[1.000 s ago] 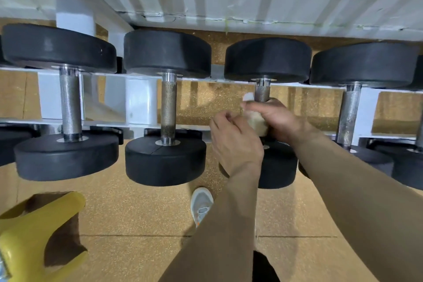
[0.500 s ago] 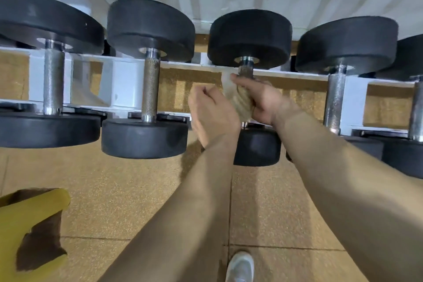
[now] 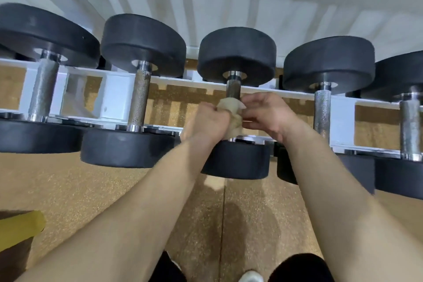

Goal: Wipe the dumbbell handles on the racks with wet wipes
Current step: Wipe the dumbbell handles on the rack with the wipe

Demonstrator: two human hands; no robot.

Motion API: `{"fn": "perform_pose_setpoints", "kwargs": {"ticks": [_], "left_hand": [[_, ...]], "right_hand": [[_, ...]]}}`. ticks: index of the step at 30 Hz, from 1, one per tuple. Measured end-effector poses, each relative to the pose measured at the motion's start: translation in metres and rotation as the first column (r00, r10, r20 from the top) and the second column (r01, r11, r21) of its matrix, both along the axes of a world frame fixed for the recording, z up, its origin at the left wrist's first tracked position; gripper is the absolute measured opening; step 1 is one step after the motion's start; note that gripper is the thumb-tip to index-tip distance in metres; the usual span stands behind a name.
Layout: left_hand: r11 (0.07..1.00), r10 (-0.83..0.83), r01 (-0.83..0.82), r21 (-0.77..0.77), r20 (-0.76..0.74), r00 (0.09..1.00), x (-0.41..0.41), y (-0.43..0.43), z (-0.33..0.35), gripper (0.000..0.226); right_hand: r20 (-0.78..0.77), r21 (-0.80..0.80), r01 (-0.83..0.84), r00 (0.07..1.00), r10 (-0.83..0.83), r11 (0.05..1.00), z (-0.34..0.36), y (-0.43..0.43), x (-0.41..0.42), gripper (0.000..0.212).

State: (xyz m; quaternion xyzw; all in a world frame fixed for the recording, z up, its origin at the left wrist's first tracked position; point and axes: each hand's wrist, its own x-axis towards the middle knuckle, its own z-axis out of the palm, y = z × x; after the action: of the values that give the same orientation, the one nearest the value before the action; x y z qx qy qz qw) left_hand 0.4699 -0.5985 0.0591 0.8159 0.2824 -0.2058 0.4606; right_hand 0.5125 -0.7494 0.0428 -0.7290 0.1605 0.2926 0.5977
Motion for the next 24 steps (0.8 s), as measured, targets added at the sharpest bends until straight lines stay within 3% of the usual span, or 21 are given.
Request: {"fn": "perform_pose_setpoints", "kwargs": {"ticks": [2,5,8,11,15,18,21,24], "left_hand": [[0.999,0.017,-0.014,-0.053,0.072,0.997,0.0,0.003,-0.009,0.018],[0.997,0.04,-0.027,-0.078,0.178,0.983,0.003,0.005,-0.019,0.018],[0.994,0.093,-0.076,-0.081,0.239,0.966,0.004,0.005,-0.023,0.013],[0.974,0.173,-0.132,-0.186,0.227,0.958,0.008,0.005,-0.021,0.01],[0.925,0.235,-0.173,-0.338,0.152,0.96,0.015,0.016,-0.022,0.022],[0.899,0.197,-0.126,-0.42,0.13,0.972,0.015,0.021,-0.017,0.018],[0.756,0.325,-0.2,-0.623,0.093,0.941,0.019,0.024,-0.019,0.013],[0.848,0.394,-0.268,-0.457,0.207,0.896,0.025,0.029,-0.038,0.014]], "right_hand": [[0.112,-0.04,0.015,0.994,-0.011,0.999,-0.006,0.0,0.0,0.018],[0.297,-0.094,0.031,0.955,-0.002,0.995,-0.018,0.003,-0.005,0.025],[0.383,-0.158,0.062,0.924,0.004,0.986,-0.027,0.011,-0.004,0.022],[0.372,-0.092,0.177,0.919,-0.131,0.98,-0.024,0.016,-0.001,0.023],[0.52,-0.204,0.104,0.854,0.018,0.973,-0.025,0.017,-0.004,0.041],[0.517,-0.297,0.11,0.854,0.063,0.948,-0.022,0.019,-0.005,0.04],[0.507,-0.252,0.085,0.86,0.057,0.964,-0.015,0.016,-0.01,0.054],[0.527,-0.13,0.005,0.847,0.064,0.992,-0.015,0.013,-0.018,0.04]]}}
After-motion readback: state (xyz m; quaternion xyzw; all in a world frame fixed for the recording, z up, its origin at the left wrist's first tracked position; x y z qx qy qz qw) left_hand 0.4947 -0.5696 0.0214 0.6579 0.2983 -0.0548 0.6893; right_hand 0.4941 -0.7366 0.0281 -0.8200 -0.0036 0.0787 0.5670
